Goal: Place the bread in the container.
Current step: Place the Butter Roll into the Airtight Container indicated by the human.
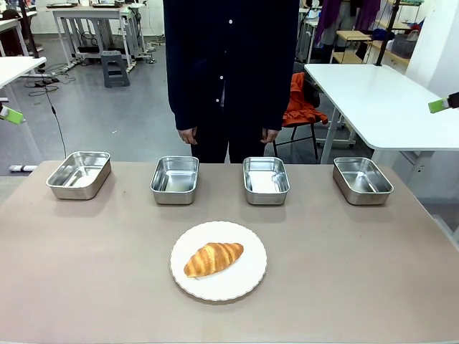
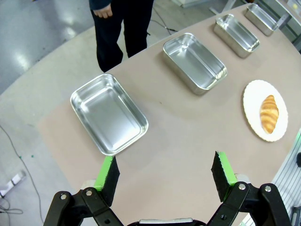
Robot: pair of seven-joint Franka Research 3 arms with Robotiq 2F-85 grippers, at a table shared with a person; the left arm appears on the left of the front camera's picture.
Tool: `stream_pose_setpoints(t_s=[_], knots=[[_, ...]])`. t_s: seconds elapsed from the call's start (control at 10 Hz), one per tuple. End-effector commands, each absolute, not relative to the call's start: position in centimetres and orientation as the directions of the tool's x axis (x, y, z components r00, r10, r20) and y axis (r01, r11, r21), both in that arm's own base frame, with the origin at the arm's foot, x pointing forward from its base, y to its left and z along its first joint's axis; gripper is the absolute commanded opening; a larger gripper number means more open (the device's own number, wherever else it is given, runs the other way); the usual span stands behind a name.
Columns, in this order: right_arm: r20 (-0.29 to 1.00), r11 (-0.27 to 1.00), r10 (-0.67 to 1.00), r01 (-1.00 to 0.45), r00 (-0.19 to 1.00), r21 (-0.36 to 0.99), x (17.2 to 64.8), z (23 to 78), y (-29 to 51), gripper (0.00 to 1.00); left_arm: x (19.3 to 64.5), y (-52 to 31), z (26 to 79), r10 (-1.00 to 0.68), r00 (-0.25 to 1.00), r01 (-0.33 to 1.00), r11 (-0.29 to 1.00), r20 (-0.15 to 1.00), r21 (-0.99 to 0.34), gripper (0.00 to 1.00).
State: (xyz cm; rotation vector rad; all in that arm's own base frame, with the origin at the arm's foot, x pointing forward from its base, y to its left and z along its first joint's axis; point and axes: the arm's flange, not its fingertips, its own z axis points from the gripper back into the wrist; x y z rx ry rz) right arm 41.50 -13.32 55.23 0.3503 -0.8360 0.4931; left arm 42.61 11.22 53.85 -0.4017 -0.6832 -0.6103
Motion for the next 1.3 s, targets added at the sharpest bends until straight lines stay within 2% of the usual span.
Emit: stream_pose_setpoints(t_s=[0.0, 1.2], knots=[[0.784, 0.828, 0.265, -0.549, 0.562, 0.114, 41.62, 55.19, -13.28, 1.0, 42.61, 11.17, 54.0, -0.381, 0.611, 0.637, 0.757, 0.693, -0.145, 1.0], [0.784, 0.828, 0.265, -0.549, 0.562, 0.114, 41.62, 55.19, -13.28, 1.0, 42.61, 11.17, 54.0, -0.381, 0.611, 0.637, 0.757, 0.693, -0.145, 1.0]])
